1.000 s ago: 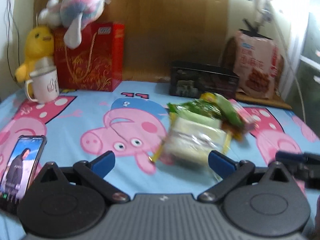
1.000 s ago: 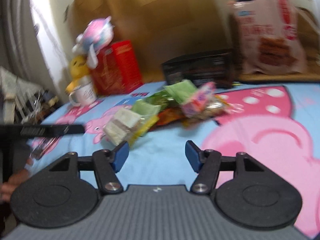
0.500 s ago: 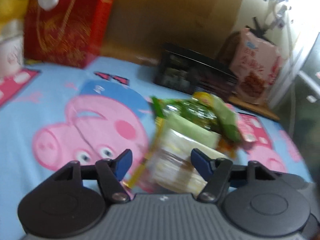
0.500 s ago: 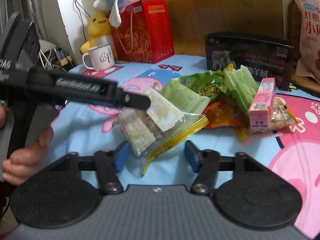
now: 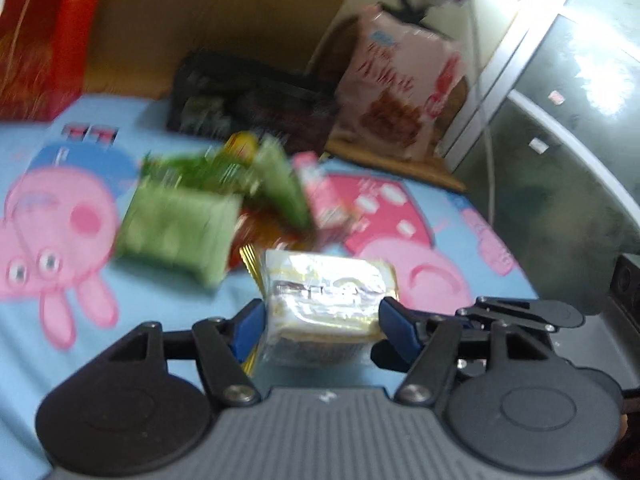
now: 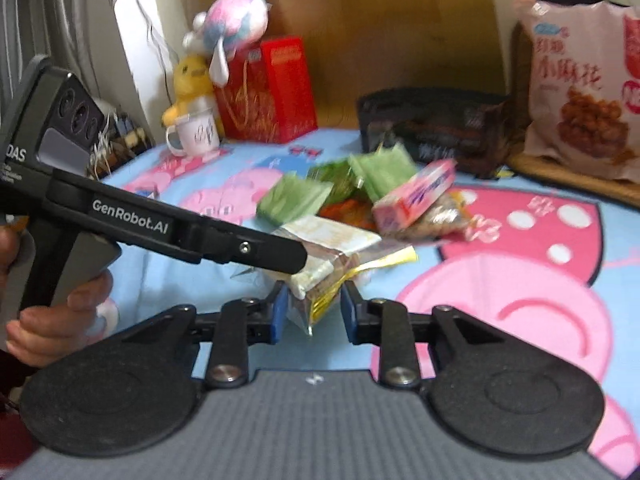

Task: Organize snacks
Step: 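Grasp the clear-wrapped cake packet with the left gripper, then carry the cake packet into the metal tin and release it, then move the left gripper back toward the snack pile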

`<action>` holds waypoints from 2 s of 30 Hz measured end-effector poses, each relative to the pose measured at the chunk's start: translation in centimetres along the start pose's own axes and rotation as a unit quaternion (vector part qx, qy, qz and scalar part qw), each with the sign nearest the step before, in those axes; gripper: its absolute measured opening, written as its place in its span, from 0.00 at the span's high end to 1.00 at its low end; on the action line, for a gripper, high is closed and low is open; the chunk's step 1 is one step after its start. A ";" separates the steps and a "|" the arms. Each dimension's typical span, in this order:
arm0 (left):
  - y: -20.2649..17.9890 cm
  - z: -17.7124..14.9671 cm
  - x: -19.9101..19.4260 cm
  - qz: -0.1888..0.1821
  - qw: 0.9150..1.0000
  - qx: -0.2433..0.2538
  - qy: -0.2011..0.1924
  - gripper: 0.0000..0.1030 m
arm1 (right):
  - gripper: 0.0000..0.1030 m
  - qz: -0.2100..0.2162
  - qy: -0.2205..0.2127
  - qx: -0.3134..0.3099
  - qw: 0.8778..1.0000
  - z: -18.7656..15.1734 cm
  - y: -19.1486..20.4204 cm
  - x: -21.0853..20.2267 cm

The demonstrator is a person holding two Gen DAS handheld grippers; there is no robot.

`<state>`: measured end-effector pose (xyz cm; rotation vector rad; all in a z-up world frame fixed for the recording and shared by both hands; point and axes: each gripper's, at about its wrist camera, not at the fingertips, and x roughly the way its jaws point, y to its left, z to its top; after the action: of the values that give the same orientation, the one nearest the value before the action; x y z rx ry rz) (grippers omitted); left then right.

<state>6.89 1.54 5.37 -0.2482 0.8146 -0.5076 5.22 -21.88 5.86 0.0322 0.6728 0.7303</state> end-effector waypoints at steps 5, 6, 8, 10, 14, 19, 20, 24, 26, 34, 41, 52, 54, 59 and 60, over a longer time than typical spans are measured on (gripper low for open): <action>-2.3 5.8 -0.7 0.018 0.998 0.037 -0.047 0.38 | 0.70 -0.003 -0.055 0.001 0.998 4.8 -1.7 -0.7; -2.5 7.6 -0.7 0.024 0.997 0.043 -0.062 0.38 | 0.70 -0.004 -0.068 -0.002 0.998 6.2 -2.3 -0.4; -2.5 10.7 -0.2 0.036 0.994 0.049 -0.087 0.37 | 0.70 -0.006 -0.090 -0.004 0.996 9.3 -3.8 1.0; -2.1 13.8 1.1 0.051 0.993 0.046 -0.101 0.36 | 0.70 -0.007 -0.099 0.002 0.995 11.6 -5.3 2.6; -0.1 18.5 4.9 0.084 0.991 0.030 -0.105 0.36 | 0.70 -0.019 -0.093 0.003 0.995 15.2 -8.2 7.3; 2.7 21.0 10.4 0.101 0.992 0.020 -0.078 0.36 | 0.68 -0.047 -0.068 0.006 0.997 16.5 -10.8 13.0; 2.9 21.1 11.2 0.106 0.991 0.027 -0.073 0.35 | 0.68 -0.050 -0.062 0.007 0.997 16.4 -11.2 13.7; 4.6 21.0 11.2 0.123 0.988 0.025 -0.091 0.31 | 0.52 -0.067 -0.079 0.027 0.994 15.6 -13.0 12.9; 6.3 21.1 10.7 0.168 0.979 0.014 -0.117 0.18 | 0.44 -0.081 -0.102 0.049 0.990 14.7 -14.1 11.5; 13.4 20.0 14.2 0.166 0.979 -0.109 -0.038 0.24 | 0.35 -0.051 -0.072 0.198 0.976 11.7 -18.8 12.4; 10.9 17.9 12.6 0.149 0.982 -0.108 -0.032 0.23 | 0.30 -0.036 -0.047 0.227 0.972 10.9 -18.1 13.7; 9.7 15.1 6.6 0.170 0.978 -0.107 -0.059 0.14 | 0.29 -0.060 -0.064 0.182 0.979 10.5 -14.1 11.1; 9.6 14.1 4.3 0.162 0.977 -0.116 -0.082 0.14 | 0.29 -0.069 -0.071 0.167 0.981 9.5 -13.1 9.8; 7.2 10.1 1.3 0.125 0.983 -0.096 -0.095 0.13 | 0.29 -0.116 -0.058 0.078 0.988 7.1 -9.8 9.7; 6.3 9.2 1.1 0.118 0.984 -0.088 -0.095 0.13 | 0.29 -0.126 -0.052 0.063 0.989 6.6 -9.3 9.7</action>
<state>16.48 6.56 8.24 -0.3522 0.6919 -0.1846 19.95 -21.53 3.36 0.0997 0.6086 0.4392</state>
